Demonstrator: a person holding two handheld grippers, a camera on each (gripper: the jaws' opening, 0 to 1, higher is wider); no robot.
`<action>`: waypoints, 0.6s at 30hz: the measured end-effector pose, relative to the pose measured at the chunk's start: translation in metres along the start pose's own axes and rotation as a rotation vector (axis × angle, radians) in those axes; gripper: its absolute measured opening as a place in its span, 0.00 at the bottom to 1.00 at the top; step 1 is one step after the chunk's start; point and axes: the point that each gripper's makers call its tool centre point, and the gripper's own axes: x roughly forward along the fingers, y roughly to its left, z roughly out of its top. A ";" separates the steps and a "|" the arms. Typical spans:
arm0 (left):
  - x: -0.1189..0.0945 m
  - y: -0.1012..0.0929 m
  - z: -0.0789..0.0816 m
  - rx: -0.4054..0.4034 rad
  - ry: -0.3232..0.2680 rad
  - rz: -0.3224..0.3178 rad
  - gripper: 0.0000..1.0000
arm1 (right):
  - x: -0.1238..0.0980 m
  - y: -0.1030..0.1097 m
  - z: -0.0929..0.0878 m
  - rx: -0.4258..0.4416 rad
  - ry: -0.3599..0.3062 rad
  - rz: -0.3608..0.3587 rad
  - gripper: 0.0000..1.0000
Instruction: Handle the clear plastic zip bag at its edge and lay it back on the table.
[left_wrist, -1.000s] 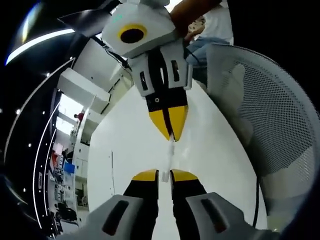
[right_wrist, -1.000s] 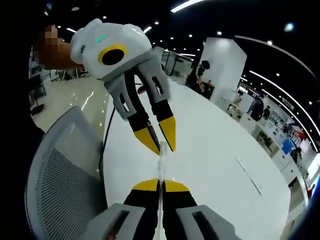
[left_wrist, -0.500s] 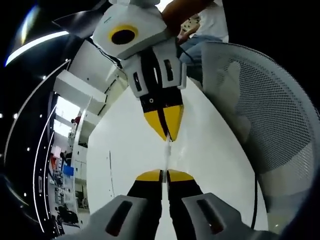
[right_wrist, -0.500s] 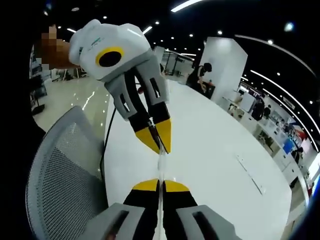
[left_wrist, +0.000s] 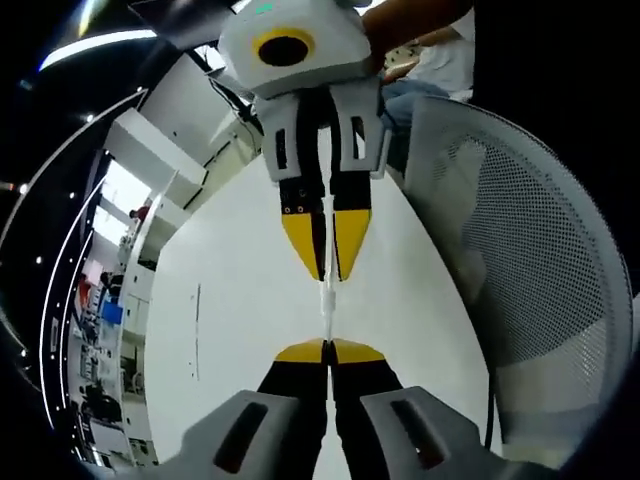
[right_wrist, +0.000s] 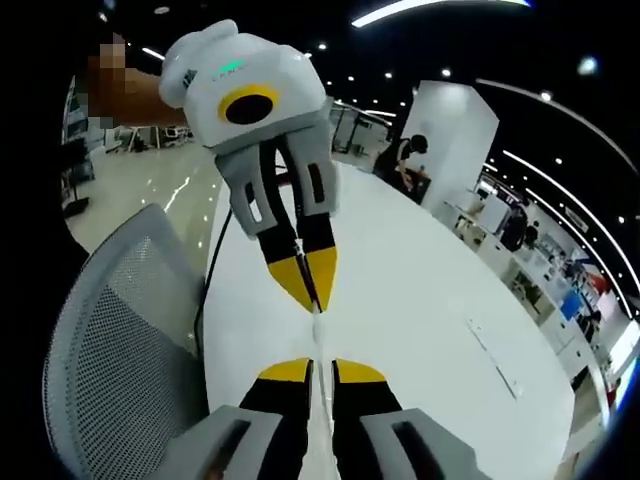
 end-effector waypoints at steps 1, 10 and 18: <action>0.000 0.001 0.000 -0.007 -0.003 0.004 0.00 | 0.000 0.000 0.001 -0.003 -0.004 -0.001 0.05; -0.002 0.003 0.003 -0.058 -0.020 -0.003 0.00 | 0.002 -0.002 0.008 -0.044 -0.019 -0.008 0.06; -0.002 -0.001 0.007 -0.077 -0.022 -0.025 0.00 | 0.003 -0.001 0.013 -0.065 -0.029 -0.005 0.05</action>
